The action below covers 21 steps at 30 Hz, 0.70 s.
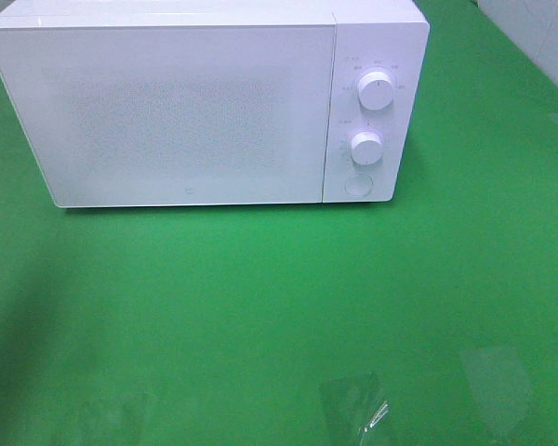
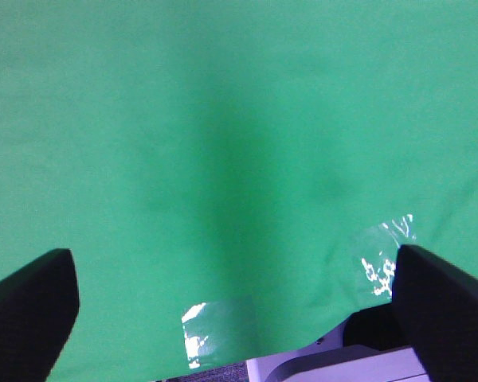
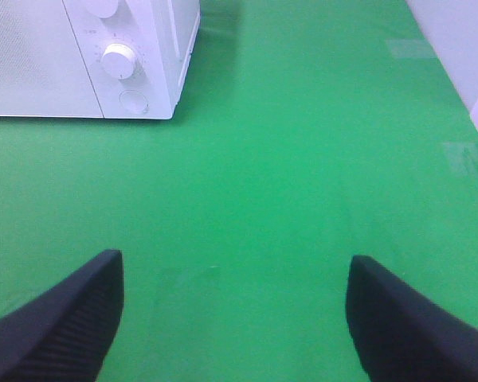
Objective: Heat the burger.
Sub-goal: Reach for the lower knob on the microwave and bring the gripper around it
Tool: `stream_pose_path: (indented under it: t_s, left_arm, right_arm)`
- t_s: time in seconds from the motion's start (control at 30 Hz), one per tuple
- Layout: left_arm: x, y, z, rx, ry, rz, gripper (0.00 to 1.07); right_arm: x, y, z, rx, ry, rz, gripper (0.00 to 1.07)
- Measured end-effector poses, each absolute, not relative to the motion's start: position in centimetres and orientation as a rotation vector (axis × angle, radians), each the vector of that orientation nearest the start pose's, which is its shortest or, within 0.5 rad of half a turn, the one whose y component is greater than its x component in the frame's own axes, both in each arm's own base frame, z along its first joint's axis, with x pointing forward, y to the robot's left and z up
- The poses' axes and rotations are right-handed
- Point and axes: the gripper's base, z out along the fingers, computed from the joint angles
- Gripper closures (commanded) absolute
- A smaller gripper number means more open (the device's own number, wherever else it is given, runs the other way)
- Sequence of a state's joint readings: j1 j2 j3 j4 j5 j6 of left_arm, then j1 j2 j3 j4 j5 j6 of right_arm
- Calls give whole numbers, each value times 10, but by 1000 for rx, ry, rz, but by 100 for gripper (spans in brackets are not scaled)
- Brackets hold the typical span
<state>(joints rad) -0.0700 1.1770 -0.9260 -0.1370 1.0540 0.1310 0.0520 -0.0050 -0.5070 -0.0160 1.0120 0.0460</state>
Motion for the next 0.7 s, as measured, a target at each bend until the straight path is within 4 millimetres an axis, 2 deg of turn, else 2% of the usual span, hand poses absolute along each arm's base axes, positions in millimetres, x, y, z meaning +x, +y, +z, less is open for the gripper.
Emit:
stream_pose_path:
  t_s: [0.03,0.07,0.1,0.13,0.17,0.2,0.23,0.27,0.3,0.37,0.47,0.5,0.6,0.7]
  left_arm:
    - [209,-25,295,215,2772,-167,6]
    - [195,-23,290,217,2765,-151,6]
    - [195,-23,290,217,2765,-151,6]
    - [183,-22,285,216,2751,-139,6]
    - [183,-22,285,216,2751,-139,6]
    - [169,-21,279,216,2749,-133,6]
    - [169,-21,279,216,2749,-133,6]
    - [155,-20,275,214,2730,-132,6]
    - [155,-20,275,214,2730,-132,6]
    - [129,-18,264,213,2702,-128,6]
    - [123,-17,260,214,2695,-123,6]
    - [113,-16,257,212,2651,-116,6]
    - [103,-15,259,215,2600,-106,6]
    - [88,-11,270,223,2474,-64,6]
  right_arm:
    - [-5,-1,283,-6,1984,45,32]
    - [-5,-1,283,-6,1984,45,32]
    - [-5,-1,283,-6,1984,45,32]
    - [-5,-1,283,-6,1984,45,32]
    - [-5,-1,283,-6,1984,45,32]
    - [-5,-1,283,-6,1984,45,32]
    - [-5,-1,283,-6,1984,45,32]
    - [-5,-1,283,-6,1984,45,32]
    - [-5,-1,283,-6,1984,45,32]
    - [-5,-1,283,-6,1984,45,32]
    - [-5,-1,283,-6,1984,45,32]
    - [-5,-1,283,-7,1984,44,32]
    - [-5,-1,283,-7,1984,44,32]
    - [-5,-1,283,-7,1984,44,32]
